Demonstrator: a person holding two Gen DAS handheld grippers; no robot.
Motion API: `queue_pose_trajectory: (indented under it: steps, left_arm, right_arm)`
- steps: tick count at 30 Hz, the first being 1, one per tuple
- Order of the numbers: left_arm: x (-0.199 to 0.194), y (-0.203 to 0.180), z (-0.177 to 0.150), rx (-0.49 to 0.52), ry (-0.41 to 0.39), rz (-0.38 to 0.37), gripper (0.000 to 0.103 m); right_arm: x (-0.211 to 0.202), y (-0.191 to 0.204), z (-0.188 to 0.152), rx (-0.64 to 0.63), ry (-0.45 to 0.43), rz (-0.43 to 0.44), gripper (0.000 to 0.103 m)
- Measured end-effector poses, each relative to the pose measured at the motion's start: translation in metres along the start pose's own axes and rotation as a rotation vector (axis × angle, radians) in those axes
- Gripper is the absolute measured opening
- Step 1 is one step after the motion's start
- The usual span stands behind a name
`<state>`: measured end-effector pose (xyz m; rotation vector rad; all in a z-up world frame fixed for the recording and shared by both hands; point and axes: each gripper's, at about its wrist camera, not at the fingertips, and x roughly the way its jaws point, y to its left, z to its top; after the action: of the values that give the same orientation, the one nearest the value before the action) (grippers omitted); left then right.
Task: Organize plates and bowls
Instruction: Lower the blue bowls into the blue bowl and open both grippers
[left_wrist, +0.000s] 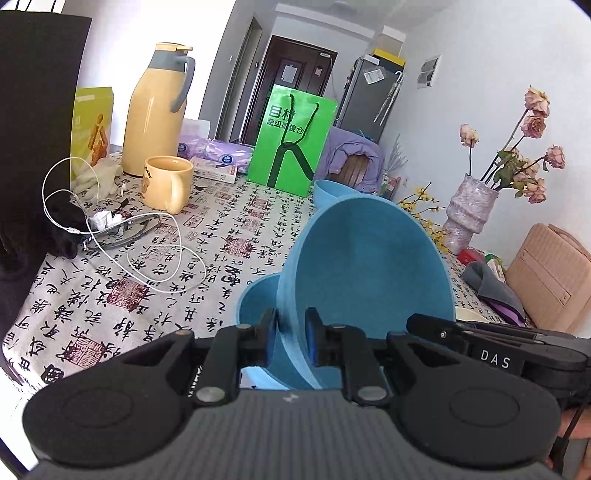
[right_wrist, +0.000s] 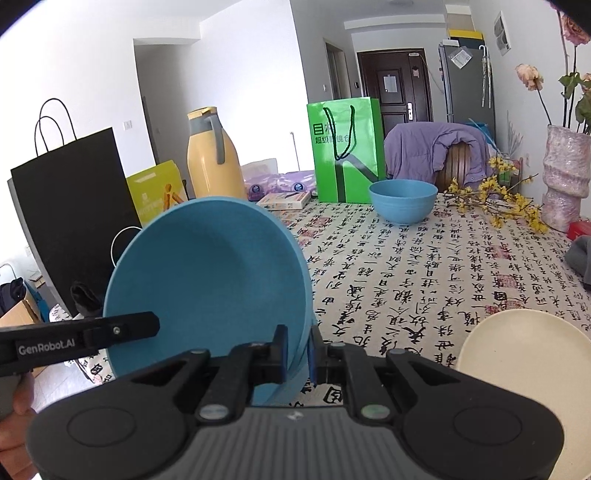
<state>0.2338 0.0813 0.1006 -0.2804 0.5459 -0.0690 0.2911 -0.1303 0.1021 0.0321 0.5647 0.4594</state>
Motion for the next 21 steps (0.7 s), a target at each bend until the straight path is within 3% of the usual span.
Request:
queue_pose_trajectory:
  steps: [8,21]
  left_arm:
    - [0.009,0.010,0.002,-0.021,0.014,0.012,0.020]
    - [0.012,0.017,-0.002,-0.021,0.020,0.013,0.023]
  right_arm:
    - [0.017,0.001,0.004,0.006,0.018,0.007,0.023]
    - [0.028,0.002,-0.001,-0.004,0.023,-0.019,0.025]
